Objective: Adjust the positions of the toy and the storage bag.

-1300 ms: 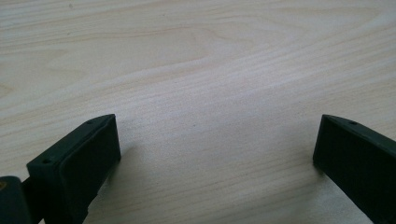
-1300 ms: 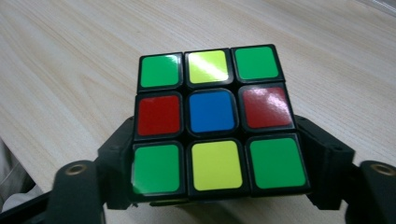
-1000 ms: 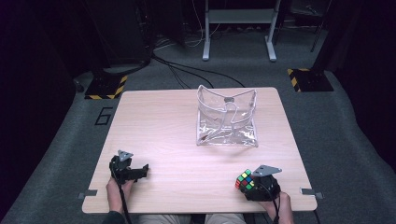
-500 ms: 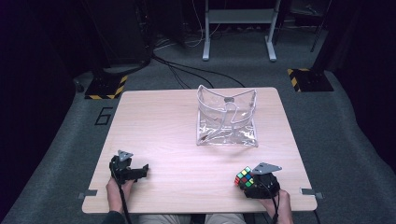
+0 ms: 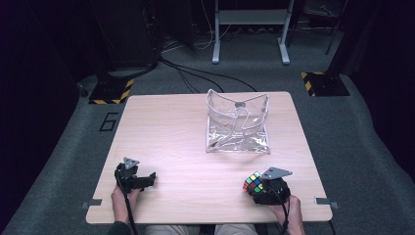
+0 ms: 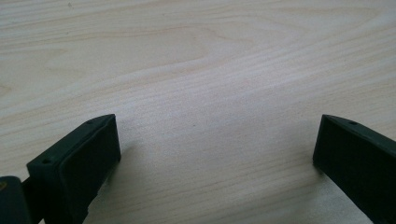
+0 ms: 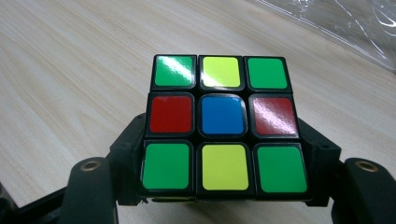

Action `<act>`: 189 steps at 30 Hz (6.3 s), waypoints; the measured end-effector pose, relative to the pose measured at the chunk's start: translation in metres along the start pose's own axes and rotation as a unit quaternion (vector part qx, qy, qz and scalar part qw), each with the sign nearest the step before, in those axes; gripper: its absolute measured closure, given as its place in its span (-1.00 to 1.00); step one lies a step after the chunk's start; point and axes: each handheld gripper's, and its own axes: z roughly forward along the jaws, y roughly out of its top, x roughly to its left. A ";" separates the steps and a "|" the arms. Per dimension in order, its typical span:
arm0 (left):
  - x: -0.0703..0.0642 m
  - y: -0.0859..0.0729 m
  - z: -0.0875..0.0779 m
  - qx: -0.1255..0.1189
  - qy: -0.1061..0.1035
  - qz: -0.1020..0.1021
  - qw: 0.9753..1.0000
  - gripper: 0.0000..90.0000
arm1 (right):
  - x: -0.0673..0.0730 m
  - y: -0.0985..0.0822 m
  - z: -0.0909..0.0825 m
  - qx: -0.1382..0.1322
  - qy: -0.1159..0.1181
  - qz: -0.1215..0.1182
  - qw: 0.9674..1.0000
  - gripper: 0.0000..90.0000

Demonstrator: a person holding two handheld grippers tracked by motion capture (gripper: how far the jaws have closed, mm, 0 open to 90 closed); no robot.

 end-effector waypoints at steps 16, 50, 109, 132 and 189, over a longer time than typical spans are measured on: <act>0.000 0.000 0.000 0.000 0.000 0.000 1.000 -0.99 | -0.003 0.027 0.006 -0.018 0.018 0.018 1.000 -0.27; 0.000 0.000 0.000 -0.001 0.000 -0.001 1.000 -0.99 | 0.011 0.077 0.054 0.009 0.026 -0.003 1.000 -0.27; 0.000 0.000 0.000 0.000 0.000 0.000 1.000 -0.99 | 0.028 0.113 0.127 0.018 0.024 -0.003 1.000 -0.27; 0.000 0.000 0.000 0.000 -0.002 -0.001 1.000 -0.99 | 0.029 0.108 0.130 0.007 0.045 0.002 0.999 -0.68; 0.002 0.082 0.001 0.040 -0.080 -0.010 0.996 -0.99 | -0.046 0.094 0.034 -0.006 0.007 0.058 0.998 -0.88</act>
